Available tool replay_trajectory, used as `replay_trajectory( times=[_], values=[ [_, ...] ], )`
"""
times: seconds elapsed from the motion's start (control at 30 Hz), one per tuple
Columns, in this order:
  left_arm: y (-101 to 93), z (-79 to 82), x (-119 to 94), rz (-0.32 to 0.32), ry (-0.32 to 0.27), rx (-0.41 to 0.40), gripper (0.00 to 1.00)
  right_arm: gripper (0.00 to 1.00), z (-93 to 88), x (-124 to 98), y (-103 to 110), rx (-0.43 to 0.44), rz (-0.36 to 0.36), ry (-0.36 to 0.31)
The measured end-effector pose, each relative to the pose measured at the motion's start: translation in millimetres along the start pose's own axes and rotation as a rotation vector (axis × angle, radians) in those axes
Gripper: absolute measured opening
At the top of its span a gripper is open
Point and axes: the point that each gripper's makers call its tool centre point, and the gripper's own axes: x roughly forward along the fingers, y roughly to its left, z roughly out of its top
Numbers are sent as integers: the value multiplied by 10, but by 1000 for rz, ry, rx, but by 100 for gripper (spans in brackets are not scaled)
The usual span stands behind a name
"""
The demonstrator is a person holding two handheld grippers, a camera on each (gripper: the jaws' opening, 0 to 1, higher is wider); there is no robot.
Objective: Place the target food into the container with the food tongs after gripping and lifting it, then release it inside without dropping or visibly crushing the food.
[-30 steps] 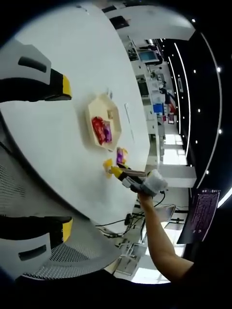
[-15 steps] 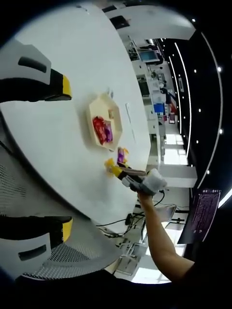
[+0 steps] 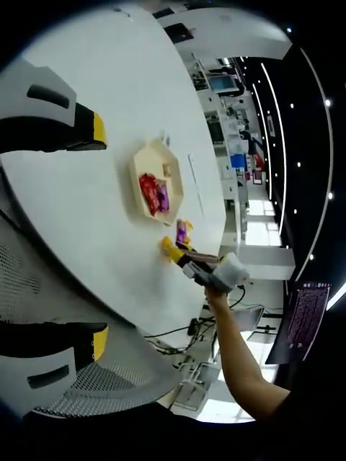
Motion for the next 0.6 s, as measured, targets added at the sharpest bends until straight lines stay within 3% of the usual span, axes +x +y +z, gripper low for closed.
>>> replay_trajectory(
  times=[0.6],
  values=[
    [-4,16,-7,-3,-10,-3,96,21,13,-264,-61,-9,-24,23]
  ],
)
